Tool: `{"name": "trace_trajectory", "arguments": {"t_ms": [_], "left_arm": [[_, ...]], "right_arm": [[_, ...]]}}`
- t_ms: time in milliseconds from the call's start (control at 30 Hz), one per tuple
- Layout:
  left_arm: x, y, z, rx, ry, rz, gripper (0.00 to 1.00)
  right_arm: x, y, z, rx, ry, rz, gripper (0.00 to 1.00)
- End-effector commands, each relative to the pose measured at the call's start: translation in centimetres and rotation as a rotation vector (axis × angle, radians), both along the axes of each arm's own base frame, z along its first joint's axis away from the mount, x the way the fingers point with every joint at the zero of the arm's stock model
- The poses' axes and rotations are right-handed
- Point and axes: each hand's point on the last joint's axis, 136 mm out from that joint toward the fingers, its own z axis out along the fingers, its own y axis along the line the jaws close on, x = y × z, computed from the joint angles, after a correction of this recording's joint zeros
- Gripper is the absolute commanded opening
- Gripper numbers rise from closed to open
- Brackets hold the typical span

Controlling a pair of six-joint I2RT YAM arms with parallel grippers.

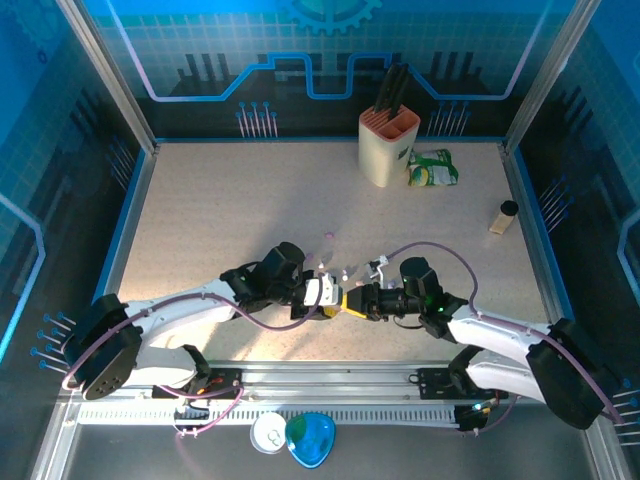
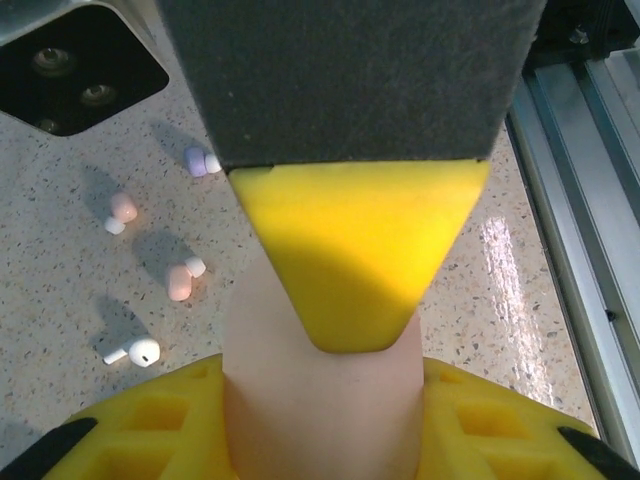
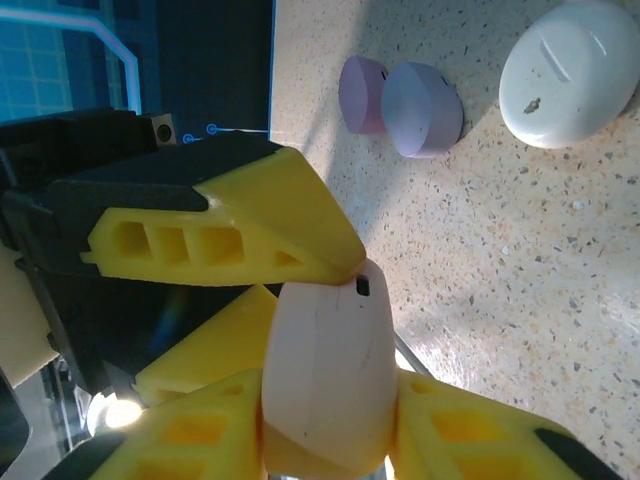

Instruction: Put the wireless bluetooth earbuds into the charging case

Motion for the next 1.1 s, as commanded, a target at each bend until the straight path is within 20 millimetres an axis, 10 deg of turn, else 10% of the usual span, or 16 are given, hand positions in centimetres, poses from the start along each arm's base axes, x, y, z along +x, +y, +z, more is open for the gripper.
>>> {"name": "trace_trajectory", "arguments": {"t_ms": [0,133,367,667,1067], "left_arm": [[-0.8,-0.7,1.8,-0.070,-0.011,-0.041,0.34],[-0.7,-0.9,2.5,-0.096,-0.012,-0.034,0.40],[0.0,-1.5,7.1,-0.285,0.022,0.036,0.79],[0.3,-2.1,13.7,-0.602,0.076,0.062,0.83],[0.8,-3.8,15.4,-0.745,0.031,-0.008,0.82]], "right_arm": [[0.4,0.3,0.4,0.002,-0.016,-0.011,0.20],[0.7,-0.1,1.0,0.011,-0.050,-0.024,0.11],[2.4,-2.2,4.7,0.104,-0.123,-0.087,0.10],[2.1,-5.2,10.5,0.361,-0.159,-0.091,0.07],[0.6,-5.3,15.8,0.542,-0.175,-0.008,0.05]]}}
